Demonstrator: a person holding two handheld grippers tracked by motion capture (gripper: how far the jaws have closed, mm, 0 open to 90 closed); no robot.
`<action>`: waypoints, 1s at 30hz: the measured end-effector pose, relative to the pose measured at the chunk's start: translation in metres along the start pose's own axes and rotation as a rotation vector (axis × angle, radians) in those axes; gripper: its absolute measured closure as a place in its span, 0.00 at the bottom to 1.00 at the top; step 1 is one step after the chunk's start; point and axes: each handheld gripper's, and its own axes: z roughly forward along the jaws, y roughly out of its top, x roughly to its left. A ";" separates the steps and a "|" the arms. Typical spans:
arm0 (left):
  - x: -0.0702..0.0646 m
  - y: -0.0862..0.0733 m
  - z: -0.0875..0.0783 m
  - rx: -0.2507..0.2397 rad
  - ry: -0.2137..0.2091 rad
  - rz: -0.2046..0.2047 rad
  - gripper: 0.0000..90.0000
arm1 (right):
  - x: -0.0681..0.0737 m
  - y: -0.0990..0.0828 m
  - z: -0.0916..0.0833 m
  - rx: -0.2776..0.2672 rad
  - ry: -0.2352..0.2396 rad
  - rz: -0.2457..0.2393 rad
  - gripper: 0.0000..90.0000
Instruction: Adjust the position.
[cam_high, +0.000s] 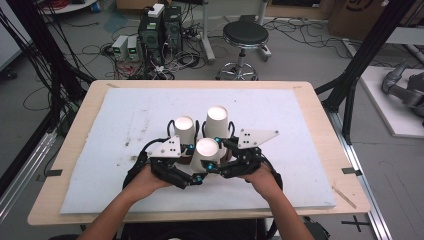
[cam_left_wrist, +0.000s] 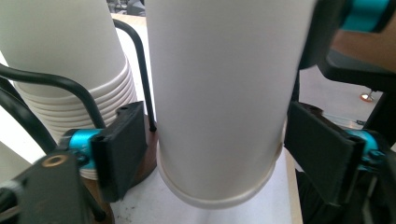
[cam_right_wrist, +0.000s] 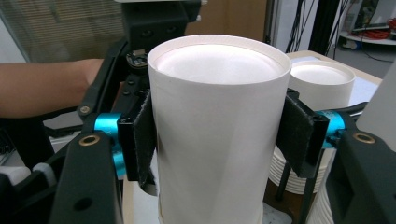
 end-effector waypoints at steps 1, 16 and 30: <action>0.000 0.000 0.000 -0.001 0.000 0.009 0.34 | 0.000 0.000 0.000 0.003 -0.002 -0.001 0.41; 0.000 -0.002 -0.005 -0.037 -0.027 -0.008 0.49 | 0.001 0.000 0.000 -0.026 0.015 0.016 0.40; 0.002 -0.003 -0.007 -0.059 -0.029 -0.023 0.49 | 0.001 0.001 -0.009 -0.107 -0.015 -0.002 0.37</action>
